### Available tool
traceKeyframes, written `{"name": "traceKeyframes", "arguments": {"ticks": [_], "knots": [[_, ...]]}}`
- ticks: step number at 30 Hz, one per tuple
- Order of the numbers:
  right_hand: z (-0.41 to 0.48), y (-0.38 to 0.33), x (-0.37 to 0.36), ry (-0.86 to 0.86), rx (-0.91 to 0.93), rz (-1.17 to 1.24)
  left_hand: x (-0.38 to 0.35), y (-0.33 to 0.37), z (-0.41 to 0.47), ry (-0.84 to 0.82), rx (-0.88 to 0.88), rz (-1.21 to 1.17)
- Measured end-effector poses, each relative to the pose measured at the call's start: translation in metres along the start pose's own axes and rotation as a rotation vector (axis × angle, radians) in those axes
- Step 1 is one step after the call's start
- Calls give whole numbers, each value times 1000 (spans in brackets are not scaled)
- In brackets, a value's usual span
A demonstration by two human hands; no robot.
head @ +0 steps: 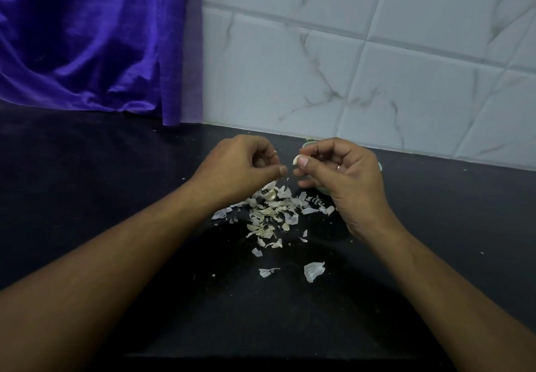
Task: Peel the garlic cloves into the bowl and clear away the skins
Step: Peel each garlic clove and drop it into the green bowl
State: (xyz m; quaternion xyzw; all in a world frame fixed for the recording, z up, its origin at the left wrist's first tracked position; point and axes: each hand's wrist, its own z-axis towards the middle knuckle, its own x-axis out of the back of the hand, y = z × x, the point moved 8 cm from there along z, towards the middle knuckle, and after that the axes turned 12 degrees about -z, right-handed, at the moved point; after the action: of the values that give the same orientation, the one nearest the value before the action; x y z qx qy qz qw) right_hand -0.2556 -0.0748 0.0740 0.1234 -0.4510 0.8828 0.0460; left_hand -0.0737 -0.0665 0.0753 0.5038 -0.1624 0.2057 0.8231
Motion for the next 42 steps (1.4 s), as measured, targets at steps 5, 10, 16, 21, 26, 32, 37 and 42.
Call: {"name": "traceKeyframes", "arguments": {"ticks": [5, 10, 16, 21, 26, 32, 37, 42], "knots": [[2, -12, 12, 87, 132, -169, 2, -1, 1, 40, -2, 96], [11, -12, 49, 274, 168, -314, -2, -3, 0, 18, 5, 99], [26, 11, 83, 405, 59, -618, -4, -5, -1, 8, 9, 100], [30, 8, 85, 394, 69, -794, -4, -6, -1, 0, 25, 115], [20, -12, 75, 388, 169, -507, -1, -6, 0, 13, 35, 143], [6, -8, 2, -36, 225, -565, 6, -12, 4, 63, 59, 230], [1, 8, -36, -257, 274, -802, -2, -19, 3, -36, 83, 332], [0, 25, -56, -380, 223, -1055, -10, -26, -1, -145, 139, 392]]}}
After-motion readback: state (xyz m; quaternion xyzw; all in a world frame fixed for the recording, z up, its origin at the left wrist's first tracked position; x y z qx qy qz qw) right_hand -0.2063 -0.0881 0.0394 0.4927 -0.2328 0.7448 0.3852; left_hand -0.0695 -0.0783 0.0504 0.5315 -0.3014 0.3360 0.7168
